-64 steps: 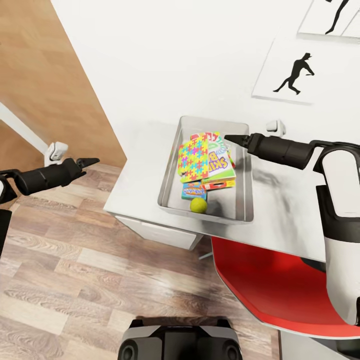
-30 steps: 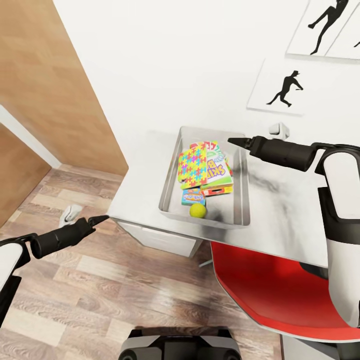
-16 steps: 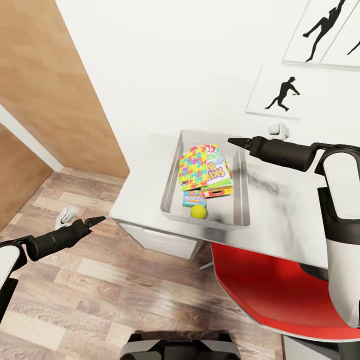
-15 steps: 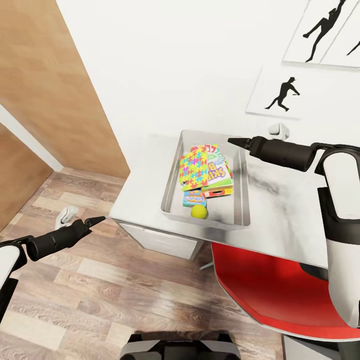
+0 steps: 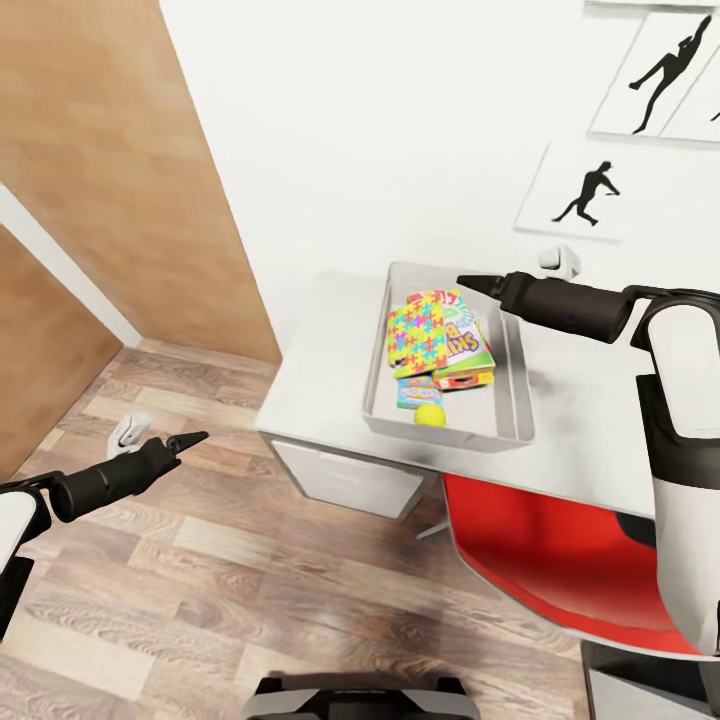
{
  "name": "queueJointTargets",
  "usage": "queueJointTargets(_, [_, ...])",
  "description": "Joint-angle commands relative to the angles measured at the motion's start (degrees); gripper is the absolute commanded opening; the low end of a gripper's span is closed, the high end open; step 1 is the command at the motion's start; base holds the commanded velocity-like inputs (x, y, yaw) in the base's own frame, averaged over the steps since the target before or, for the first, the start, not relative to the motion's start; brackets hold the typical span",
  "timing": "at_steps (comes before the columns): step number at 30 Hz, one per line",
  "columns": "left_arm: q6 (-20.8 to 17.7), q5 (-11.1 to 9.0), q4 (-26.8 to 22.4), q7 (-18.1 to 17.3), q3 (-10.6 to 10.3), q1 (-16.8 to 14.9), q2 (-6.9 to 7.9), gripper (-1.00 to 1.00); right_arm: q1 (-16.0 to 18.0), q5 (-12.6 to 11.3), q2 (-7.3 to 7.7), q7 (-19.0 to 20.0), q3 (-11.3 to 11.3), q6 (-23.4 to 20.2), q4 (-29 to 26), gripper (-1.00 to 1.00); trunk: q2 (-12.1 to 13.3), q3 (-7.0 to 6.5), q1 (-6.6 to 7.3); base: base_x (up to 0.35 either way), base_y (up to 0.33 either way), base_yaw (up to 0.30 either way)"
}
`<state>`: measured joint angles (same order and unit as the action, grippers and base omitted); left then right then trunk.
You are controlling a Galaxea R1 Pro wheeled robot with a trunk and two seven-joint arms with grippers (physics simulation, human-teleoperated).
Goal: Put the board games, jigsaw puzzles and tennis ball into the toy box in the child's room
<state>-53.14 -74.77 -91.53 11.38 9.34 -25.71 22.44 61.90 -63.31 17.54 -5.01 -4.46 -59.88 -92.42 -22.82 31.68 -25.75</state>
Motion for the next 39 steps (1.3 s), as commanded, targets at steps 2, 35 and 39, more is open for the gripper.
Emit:
queueJointTargets(2, [-0.2, -0.6, 0.0, 0.6, 0.1, 0.0, -0.04, 1.0, 0.1, -0.5, 0.04, -0.5, -0.1, -0.1, 0.0, 1.0, -0.1, -0.1, -0.03, -0.04, 0.12, 0.0])
queueJointTargets(35, [-0.1, -0.4, 0.9, 0.9, -0.1, 0.4, -0.33, 1.0, 0.6, -0.4, 0.42, -1.4, 0.1, -0.1, 0.0, 1.0, -0.1, -3.04, -0.03, -0.004, 0.109, 0.0])
queueJointTargets(39, [-0.1, -0.5, 1.0, 0.9, -0.1, 0.4, -0.4, 1.0, 0.6, -0.4, 0.58, -1.5, 0.1, -0.1, 0.0, 1.0, -0.1, -3.4, -0.03, 0.0, 0.058, 0.0])
